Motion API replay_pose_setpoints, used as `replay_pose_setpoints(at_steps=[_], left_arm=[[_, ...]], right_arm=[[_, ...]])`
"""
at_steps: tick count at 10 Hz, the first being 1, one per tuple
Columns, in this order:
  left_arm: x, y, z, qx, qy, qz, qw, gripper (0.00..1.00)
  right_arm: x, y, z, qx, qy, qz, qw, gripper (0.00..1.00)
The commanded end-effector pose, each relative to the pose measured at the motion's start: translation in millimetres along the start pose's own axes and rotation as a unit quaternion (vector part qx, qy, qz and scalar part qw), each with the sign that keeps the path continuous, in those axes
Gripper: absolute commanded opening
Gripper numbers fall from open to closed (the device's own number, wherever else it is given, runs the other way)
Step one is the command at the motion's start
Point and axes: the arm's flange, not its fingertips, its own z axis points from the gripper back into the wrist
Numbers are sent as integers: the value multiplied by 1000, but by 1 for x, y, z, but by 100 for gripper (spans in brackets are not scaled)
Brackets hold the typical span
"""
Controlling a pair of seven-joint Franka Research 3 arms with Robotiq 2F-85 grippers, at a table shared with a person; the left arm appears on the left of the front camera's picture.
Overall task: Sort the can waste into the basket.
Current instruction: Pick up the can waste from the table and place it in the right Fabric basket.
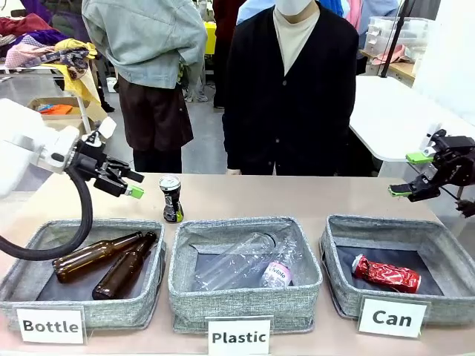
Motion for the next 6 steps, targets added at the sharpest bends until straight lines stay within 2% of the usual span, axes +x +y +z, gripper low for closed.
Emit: replay_pose_setpoints(at_steps=[1, 4, 6], left_arm=[[-8, 19, -15, -35, -5, -50, 998, 100], [-15, 30, -33, -29, -12, -98, 995, 100], [-15, 36, -45, -28, -13, -90, 995, 100]], right_arm=[[0, 2, 0, -4, 2, 7, 1000, 99], [0, 2, 0, -4, 2, 7, 1000, 99], [0, 2, 0, -4, 2, 7, 1000, 99]])
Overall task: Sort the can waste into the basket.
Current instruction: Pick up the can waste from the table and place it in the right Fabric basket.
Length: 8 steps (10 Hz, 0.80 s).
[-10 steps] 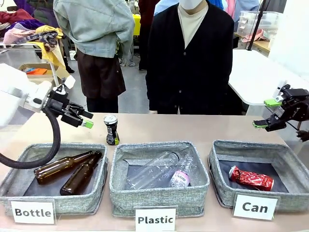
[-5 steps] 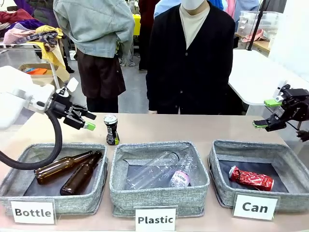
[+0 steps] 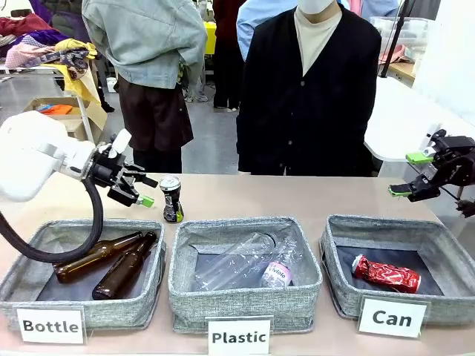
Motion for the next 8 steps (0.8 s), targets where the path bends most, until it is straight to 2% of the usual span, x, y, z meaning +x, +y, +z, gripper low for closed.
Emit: replay_pose_setpoints(at_steps=[1, 8], left_arm=[[3, 10, -12, -3, -8, 4, 1000, 100], [4, 30, -53, -21, -4, 42, 999, 100]], right_arm=[[0, 2, 0, -4, 2, 8, 1000, 99], [0, 2, 0, -4, 2, 8, 1000, 99]])
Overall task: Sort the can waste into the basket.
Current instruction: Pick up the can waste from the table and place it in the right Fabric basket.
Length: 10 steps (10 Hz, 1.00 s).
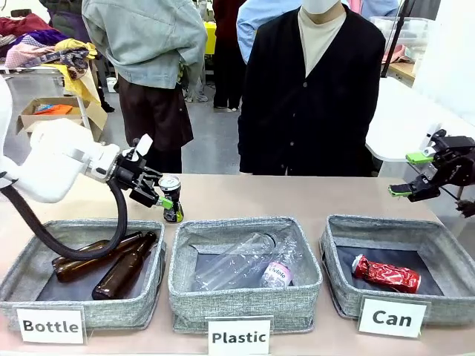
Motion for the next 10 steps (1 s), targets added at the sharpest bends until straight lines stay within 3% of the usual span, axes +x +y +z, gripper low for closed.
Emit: replay_pose_setpoints(at_steps=[1, 5, 6, 7, 8, 10], left_arm=[[3, 8, -10, -4, -4, 4, 1000, 100], [5, 7, -16, -31, -25, 0, 999, 100], [4, 7, -17, -33, -15, -1, 999, 41], [3, 7, -18, -37, -14, -1, 999, 42], [2, 6, -19, -39, -14, -3, 999, 0], [2, 6, -18, -35, -14, -3, 999, 0]], right_arm=[[0, 2, 0, -4, 2, 8, 1000, 99], [0, 2, 0, -4, 2, 8, 1000, 99], [0, 2, 0, -4, 2, 8, 1000, 99], [0, 2, 0, -4, 2, 8, 1000, 99], [0, 2, 0, -4, 2, 8, 1000, 99], [0, 2, 0, -4, 2, 8, 1000, 99]])
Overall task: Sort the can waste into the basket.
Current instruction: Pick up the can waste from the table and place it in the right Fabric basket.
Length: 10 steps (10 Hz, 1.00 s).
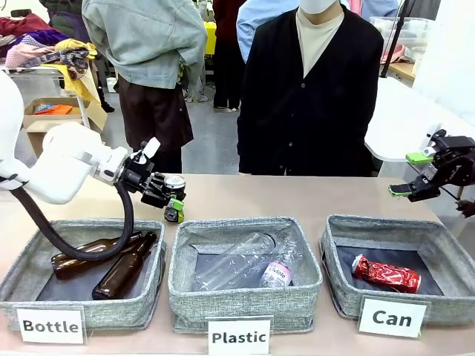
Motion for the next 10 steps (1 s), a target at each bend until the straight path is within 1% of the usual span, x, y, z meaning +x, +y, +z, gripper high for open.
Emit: replay_pose_setpoints(at_steps=[1, 2, 3, 4, 5, 7, 8, 9, 10], left_arm=[[2, 2, 2, -5, -3, -1, 1000, 15], [2, 2, 2, -5, -4, -2, 1000, 5], [6, -1, 6, 0, -6, -7, 1000, 0], [15, -6, 15, 11, -16, -21, 1000, 0], [33, -24, 33, 29, -29, -51, 998, 0], [73, -72, 76, 51, -71, -107, 991, 0], [88, -98, 95, 41, -83, -144, 985, 0], [97, -125, 110, 24, -95, -118, 988, 0], [96, -145, 121, 14, -78, -98, 992, 0]], right_arm=[[0, 2, 0, -4, 2, 7, 1000, 99], [0, 2, 0, -4, 2, 7, 1000, 99], [0, 2, 0, -4, 2, 7, 1000, 99], [0, 2, 0, -4, 2, 7, 1000, 99], [0, 2, 0, -4, 2, 7, 1000, 99], [0, 2, 0, -4, 2, 7, 1000, 99], [0, 2, 0, -4, 2, 7, 1000, 99], [0, 2, 0, -4, 2, 7, 1000, 99], [0, 2, 0, -4, 2, 7, 1000, 99]])
